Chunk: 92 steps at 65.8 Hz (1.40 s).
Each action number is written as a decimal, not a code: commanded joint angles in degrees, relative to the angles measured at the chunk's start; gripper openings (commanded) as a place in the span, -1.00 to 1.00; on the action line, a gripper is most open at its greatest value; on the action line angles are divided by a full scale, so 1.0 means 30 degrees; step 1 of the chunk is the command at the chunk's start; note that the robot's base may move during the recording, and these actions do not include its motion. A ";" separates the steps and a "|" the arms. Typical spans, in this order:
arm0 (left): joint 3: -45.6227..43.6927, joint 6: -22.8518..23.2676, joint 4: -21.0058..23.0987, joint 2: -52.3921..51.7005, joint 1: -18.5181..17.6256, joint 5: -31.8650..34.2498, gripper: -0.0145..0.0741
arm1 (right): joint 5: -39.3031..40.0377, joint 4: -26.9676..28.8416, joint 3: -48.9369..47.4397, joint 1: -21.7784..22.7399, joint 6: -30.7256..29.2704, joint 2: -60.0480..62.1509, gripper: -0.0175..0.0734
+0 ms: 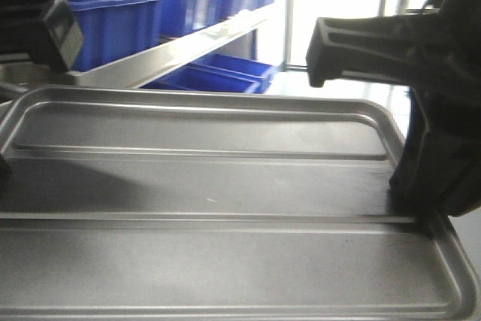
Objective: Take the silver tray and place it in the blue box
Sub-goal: 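Hold the tray level with both grippers while the base drives to the blue crate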
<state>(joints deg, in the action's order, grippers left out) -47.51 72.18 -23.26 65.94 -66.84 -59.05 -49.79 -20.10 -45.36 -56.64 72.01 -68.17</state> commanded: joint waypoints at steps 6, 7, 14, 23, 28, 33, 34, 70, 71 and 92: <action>-0.0416 0.0162 -0.0688 -0.0400 -0.0109 -0.0330 -0.71 | -0.0117 -0.0920 -0.0459 0.0047 0.0153 0.0519 -0.48; -0.0416 0.0162 -0.0688 -0.0400 -0.0109 -0.0330 -0.71 | -0.0117 -0.0920 -0.0459 0.0047 0.0153 0.0519 -0.48; -0.0416 0.0162 -0.0688 -0.0400 -0.0109 -0.0330 -0.71 | -0.0117 -0.0920 -0.0459 0.0047 0.0153 0.0519 -0.48; -0.0416 0.0162 -0.0688 -0.0400 -0.0109 -0.0330 -0.71 | -0.0117 -0.0920 -0.0459 0.0047 0.0153 0.0519 -0.48; -0.0416 0.0162 -0.0688 -0.0400 -0.0109 -0.0330 -0.71 | -0.0117 -0.0920 -0.0459 0.0047 0.0153 0.0519 -0.48; -0.0416 0.0162 -0.0688 -0.0400 -0.0109 -0.0330 -0.71 | -0.0117 -0.0920 -0.0459 0.0047 0.0153 0.0519 -0.48; -0.0416 0.0162 -0.0688 -0.0400 -0.0109 -0.0330 -0.71 | -0.0117 -0.0920 -0.0459 0.0047 0.0153 0.0519 -0.48; -0.0416 0.0162 -0.0688 -0.0400 -0.0109 -0.0330 -0.71 | -0.0117 -0.0920 -0.0459 0.0047 0.0153 0.0519 -0.48; -0.0416 0.0162 -0.0688 -0.0400 -0.0109 -0.0330 -0.71 | -0.0117 -0.0920 -0.0459 0.0047 0.0153 0.0519 -0.48; -0.0416 0.0162 -0.0688 -0.0400 -0.0109 -0.0363 -0.71 | -0.0117 -0.0920 -0.0459 0.0047 0.0153 0.0519 -0.48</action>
<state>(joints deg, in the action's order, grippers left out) -47.51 72.26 -23.26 65.94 -66.84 -58.94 -49.89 -20.10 -45.36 -56.64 72.05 -68.04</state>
